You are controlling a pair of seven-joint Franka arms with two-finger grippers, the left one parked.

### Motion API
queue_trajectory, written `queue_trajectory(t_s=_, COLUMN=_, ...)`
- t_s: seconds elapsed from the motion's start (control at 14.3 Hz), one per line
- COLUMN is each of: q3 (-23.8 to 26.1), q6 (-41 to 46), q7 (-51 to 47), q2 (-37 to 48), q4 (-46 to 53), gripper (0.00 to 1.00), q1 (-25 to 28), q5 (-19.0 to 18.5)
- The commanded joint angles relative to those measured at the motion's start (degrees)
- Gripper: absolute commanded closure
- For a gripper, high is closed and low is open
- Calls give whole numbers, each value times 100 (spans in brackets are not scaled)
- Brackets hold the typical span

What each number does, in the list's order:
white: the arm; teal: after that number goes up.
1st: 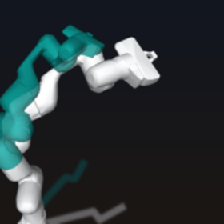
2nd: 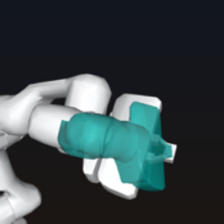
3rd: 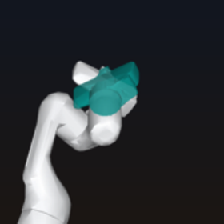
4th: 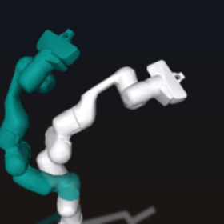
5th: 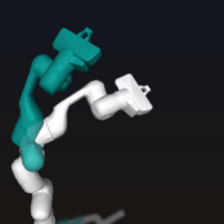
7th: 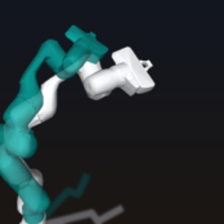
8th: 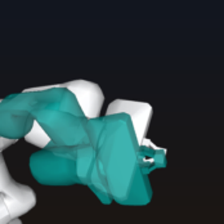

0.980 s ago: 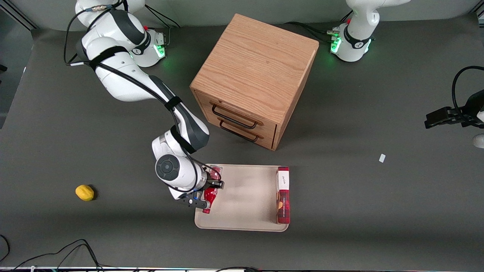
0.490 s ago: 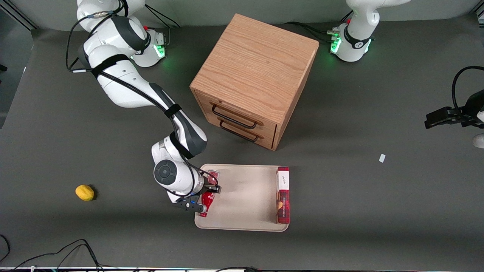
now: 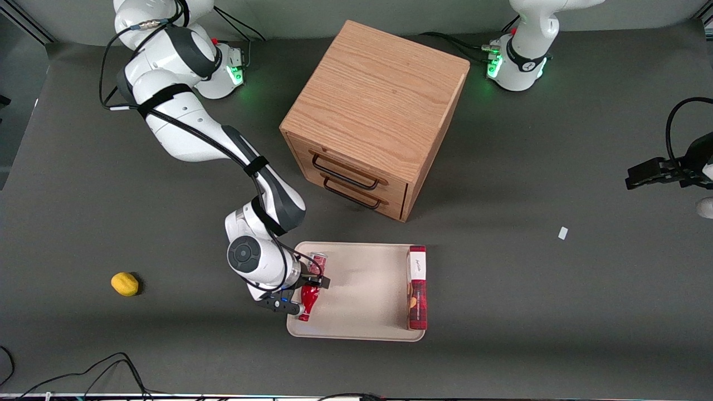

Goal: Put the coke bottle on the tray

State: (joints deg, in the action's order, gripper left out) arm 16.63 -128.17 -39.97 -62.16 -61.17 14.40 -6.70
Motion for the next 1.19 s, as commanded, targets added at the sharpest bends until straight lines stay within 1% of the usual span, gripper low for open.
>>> queue_trajectory(t_s=0.0, q3=-63, q6=-33, q7=-11, q2=-95, q4=88, gripper=0, q1=36, q5=-139)
queue_trajectory(t_s=0.28, q3=-81, q6=-24, q7=-2, q2=-34, q4=105, gripper=0, q1=45, q5=-130)
queue_trajectory(t_s=0.42, q3=-72, q6=54, q7=42, q2=255, q4=123, gripper=0, q1=28, q5=-121)
queue_trajectory(t_s=0.56, q3=-72, q6=334, q7=69, q2=703, q4=114, gripper=0, q1=10, q5=-121)
queue_trajectory(t_s=0.77, q3=-81, q6=1246, q7=69, q2=1537, q4=44, gripper=0, q1=-51, q5=-130)
queue_trajectory(t_s=0.98, q3=-90, q6=2581, q7=60, q2=2591, q4=-236, gripper=0, q1=-375, q5=-104)
queue_trajectory(t_s=1.12, q3=-177, q6=3496, q7=60, q2=3207, q4=-307, gripper=0, q1=-587, q5=-7)
